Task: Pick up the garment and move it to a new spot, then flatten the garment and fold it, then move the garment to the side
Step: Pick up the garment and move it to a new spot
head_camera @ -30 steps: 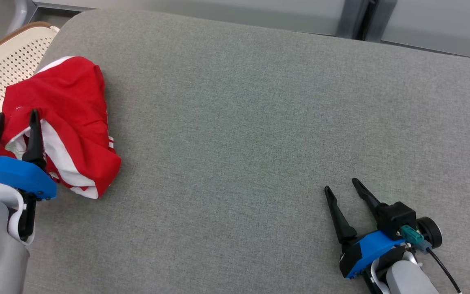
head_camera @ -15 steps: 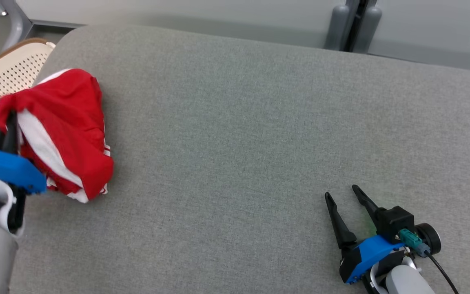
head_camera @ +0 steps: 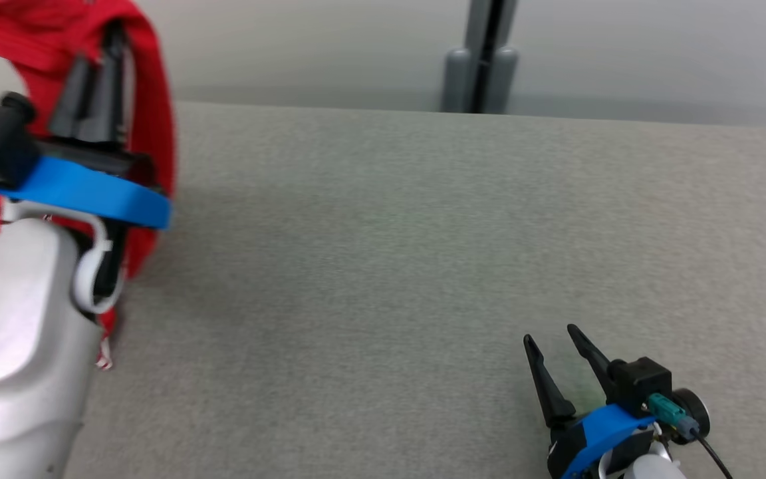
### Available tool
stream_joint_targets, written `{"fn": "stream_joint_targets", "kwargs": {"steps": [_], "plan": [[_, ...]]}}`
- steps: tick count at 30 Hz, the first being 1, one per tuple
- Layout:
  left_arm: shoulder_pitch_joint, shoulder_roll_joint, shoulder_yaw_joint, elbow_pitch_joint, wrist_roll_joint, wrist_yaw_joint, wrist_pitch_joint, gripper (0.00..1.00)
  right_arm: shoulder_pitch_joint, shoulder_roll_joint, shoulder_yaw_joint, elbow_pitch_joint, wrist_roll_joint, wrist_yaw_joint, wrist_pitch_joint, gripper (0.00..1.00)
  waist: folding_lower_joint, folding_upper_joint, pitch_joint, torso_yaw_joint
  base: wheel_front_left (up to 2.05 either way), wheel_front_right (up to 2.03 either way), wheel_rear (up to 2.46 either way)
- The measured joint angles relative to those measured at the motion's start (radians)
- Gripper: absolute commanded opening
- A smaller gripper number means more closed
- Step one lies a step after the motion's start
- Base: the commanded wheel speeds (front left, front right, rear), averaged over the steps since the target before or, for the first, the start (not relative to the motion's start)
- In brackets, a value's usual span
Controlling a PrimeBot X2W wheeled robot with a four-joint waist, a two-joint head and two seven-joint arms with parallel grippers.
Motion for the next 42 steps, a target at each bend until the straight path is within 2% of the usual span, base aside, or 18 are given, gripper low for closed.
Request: {"fn": "stream_joint_targets", "kwargs": {"steps": [4, 5, 6, 12, 14, 19, 20, 21, 22, 27, 34, 42], "plan": [[-0.001, -0.05, -0.078, -0.051, -0.007, 0.0, 0.0, 0.0, 0.013, 0.0, 0.009, -0.007, 0.016, 0.0, 0.0, 1.0, 0.0, 0.0, -0.006, -0.077, 0.0, 0.0, 0.0], [-0.001, -0.05, -0.078, -0.051, -0.007, 0.0, 0.0, 0.0, 0.013, 0.0, 0.009, -0.007, 0.016, 0.0, 0.0, 1.0, 0.0, 0.0, -0.006, -0.077, 0.0, 0.0, 0.0], [-0.004, -0.081, -0.113, -0.063, -0.015, 0.0, 0.0, 0.0, 0.018, 0.001, 0.018, -0.013, 0.027, 0.0, 0.0, 1.0, 0.0, 0.0, -0.008, -0.116, 0.0, 0.0, 0.0], [-0.023, -0.186, -0.204, -0.073, -0.035, 0.0, 0.0, 0.0, 0.036, 0.0, 0.031, -0.026, 0.049, 0.0, 0.0, 1.0, 0.0, 0.0001, -0.01, -0.219, 0.0, 0.0, 0.0], [-0.023, -0.222, -0.214, -0.069, -0.034, 0.0, 0.0, 0.0, 0.041, 0.001, 0.038, -0.031, 0.056, 0.0, 0.0, 1.0, 0.0, 0.0, -0.013, -0.239, 0.0, 0.0, 0.0], [0.054, -0.261, -0.205, 0.021, 0.01, 0.0, 0.0, 0.0, 0.049, 0.001, 0.037, -0.039, 0.066, 0.0, 0.0, 1.0, 0.0001, 0.0001, -0.018, -0.256, 0.0, 0.0, 0.0], [0.083, -0.262, -0.198, 0.049, 0.018, 0.0, 0.0, 0.3, 0.051, 0.001, 0.036, -0.041, 0.066, 0.0, 0.0, 1.0, 0.0002, 0.0, -0.018, -0.254, 0.0, 0.0, 0.0], [0.114, -0.264, -0.187, 0.077, 0.02, 0.002, 0.0, 0.8, 0.052, 0.001, 0.035, -0.042, 0.067, 0.0, 0.0, 1.0, 0.0002, 0.0001, -0.019, -0.249, 0.0, 0.0, 0.0], [0.145, -0.265, -0.171, 0.102, 0.021, 0.006, 0.0, 1.0, 0.052, 0.001, 0.034, -0.042, 0.069, 0.0, 0.0, 1.0, 0.0001, 0.0001, -0.019, -0.244, 0.0, 0.0, 0.0], [0.31, -0.24, -0.072, 0.202, 0.049, 0.026, -0.001, 1.0, 0.051, 0.001, 0.03, -0.051, 0.072, 0.0, 0.0, 1.0, 0.0001, 0.0, -0.021, -0.212, 0.0, 0.0, 0.0], [0.499, -0.221, 0.155, 0.146, 0.092, 0.046, -0.001, 1.0, 0.056, 0.001, 0.017, -0.058, 0.061, 0.0, 0.0, 1.0, 0.0001, 0.0, -0.057, -0.164, 0.0, 0.0, 0.0], [0.673, -0.285, 0.304, 0.022, 0.185, 0.019, -0.001, 1.0, 0.095, 0.001, -0.001, -0.053, 0.055, 0.0, 0.0, 1.0, 0.0001, 0.0, -0.108, -0.133, 0.0, 0.0, 0.0]]}}
